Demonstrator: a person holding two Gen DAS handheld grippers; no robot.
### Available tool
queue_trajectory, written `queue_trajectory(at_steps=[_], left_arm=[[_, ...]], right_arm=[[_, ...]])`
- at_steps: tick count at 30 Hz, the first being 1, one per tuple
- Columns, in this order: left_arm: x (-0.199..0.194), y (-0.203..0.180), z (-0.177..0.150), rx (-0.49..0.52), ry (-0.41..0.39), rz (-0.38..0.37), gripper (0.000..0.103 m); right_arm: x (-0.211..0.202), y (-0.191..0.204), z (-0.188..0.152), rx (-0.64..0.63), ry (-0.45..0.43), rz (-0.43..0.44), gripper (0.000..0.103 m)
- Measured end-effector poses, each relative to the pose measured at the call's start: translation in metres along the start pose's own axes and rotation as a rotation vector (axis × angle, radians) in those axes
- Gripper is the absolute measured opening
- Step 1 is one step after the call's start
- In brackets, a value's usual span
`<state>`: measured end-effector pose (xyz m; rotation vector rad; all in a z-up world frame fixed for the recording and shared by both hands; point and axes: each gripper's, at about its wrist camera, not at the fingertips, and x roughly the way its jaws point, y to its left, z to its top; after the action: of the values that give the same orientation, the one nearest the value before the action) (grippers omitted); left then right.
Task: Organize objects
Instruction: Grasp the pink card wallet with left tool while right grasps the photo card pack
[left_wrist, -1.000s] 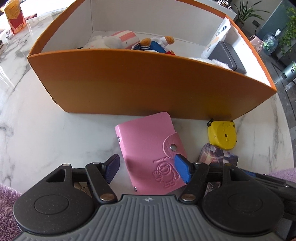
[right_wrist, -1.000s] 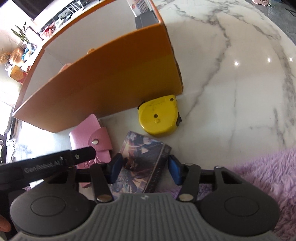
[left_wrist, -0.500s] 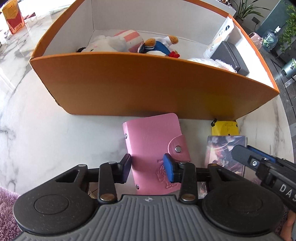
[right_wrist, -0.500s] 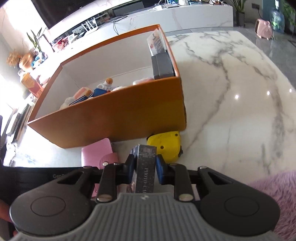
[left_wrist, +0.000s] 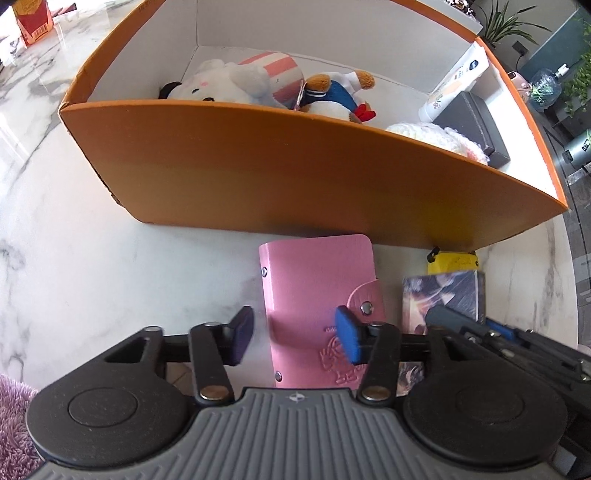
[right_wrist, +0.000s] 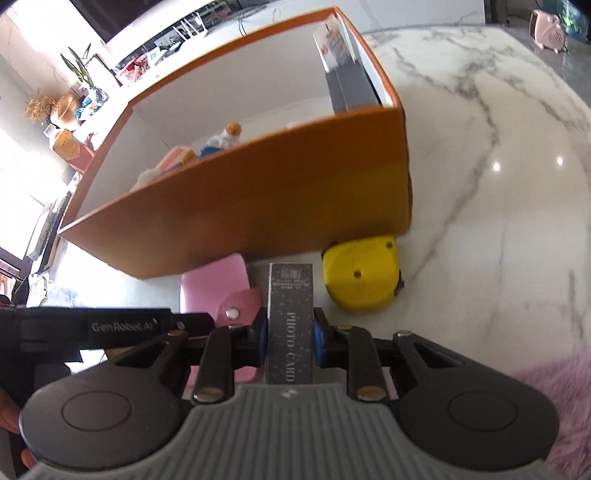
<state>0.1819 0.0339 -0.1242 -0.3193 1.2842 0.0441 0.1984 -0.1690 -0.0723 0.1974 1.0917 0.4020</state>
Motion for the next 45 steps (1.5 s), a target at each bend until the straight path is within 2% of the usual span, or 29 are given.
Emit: queue_trajectory(at_steps=[5,7,9,14,16,22,28,29,31,32,33,36,38,40,43,45], left_arm=[[0.006,0.006,0.003,-0.05,0.024,-0.048,0.063],[0.006,0.008,0.003,-0.064,0.025,-0.064,0.06],[0.007,0.009,0.003,-0.09,0.028,-0.087,0.05],[0.005,0.014,0.0,-0.143,0.026,-0.123,0.05],[-0.002,0.014,-0.003,-0.145,0.015,-0.155,0.05],[-0.03,0.009,-0.005,-0.113,-0.054,-0.181,0.041],[-0.045,0.002,-0.005,-0.1,-0.097,-0.212,0.036],[-0.05,0.004,-0.004,-0.1,-0.102,-0.235,0.027],[-0.048,0.002,-0.004,-0.111,-0.064,-0.319,0.022],[-0.045,-0.002,-0.004,-0.108,-0.051,-0.327,0.018],[-0.043,-0.007,-0.005,-0.094,-0.058,-0.318,0.022],[-0.038,-0.02,-0.006,-0.054,-0.066,-0.31,0.023],[-0.04,-0.026,-0.007,-0.026,-0.081,-0.272,0.031],[-0.042,-0.029,-0.008,-0.006,-0.091,-0.245,0.033],[-0.043,-0.026,-0.009,-0.014,-0.091,-0.242,0.034],[-0.042,-0.021,-0.008,-0.034,-0.087,-0.247,0.038]], right_arm=[[0.009,0.005,0.0,-0.034,0.016,0.01,0.024],[0.009,0.005,-0.001,-0.044,0.014,0.013,0.024],[0.01,0.004,0.0,-0.053,0.013,0.019,0.024],[0.009,0.0,-0.002,-0.049,0.008,0.032,0.024],[0.009,-0.002,-0.002,-0.041,0.008,0.038,0.024],[0.011,-0.012,0.0,0.029,0.027,0.066,0.025],[0.01,-0.012,-0.001,0.032,0.03,0.06,0.024],[0.01,-0.013,-0.001,0.038,0.031,0.061,0.024],[0.01,-0.015,-0.002,0.047,0.04,0.072,0.024],[0.011,-0.014,-0.002,0.046,0.042,0.071,0.024],[0.011,-0.014,-0.002,0.045,0.044,0.074,0.024],[0.01,-0.014,-0.002,0.045,0.045,0.075,0.024],[0.01,-0.015,-0.003,0.048,0.045,0.08,0.024],[0.01,-0.015,-0.004,0.043,0.044,0.08,0.024],[0.009,-0.013,-0.005,0.021,0.043,0.081,0.024],[0.009,-0.009,-0.006,-0.003,0.043,0.084,0.024]])
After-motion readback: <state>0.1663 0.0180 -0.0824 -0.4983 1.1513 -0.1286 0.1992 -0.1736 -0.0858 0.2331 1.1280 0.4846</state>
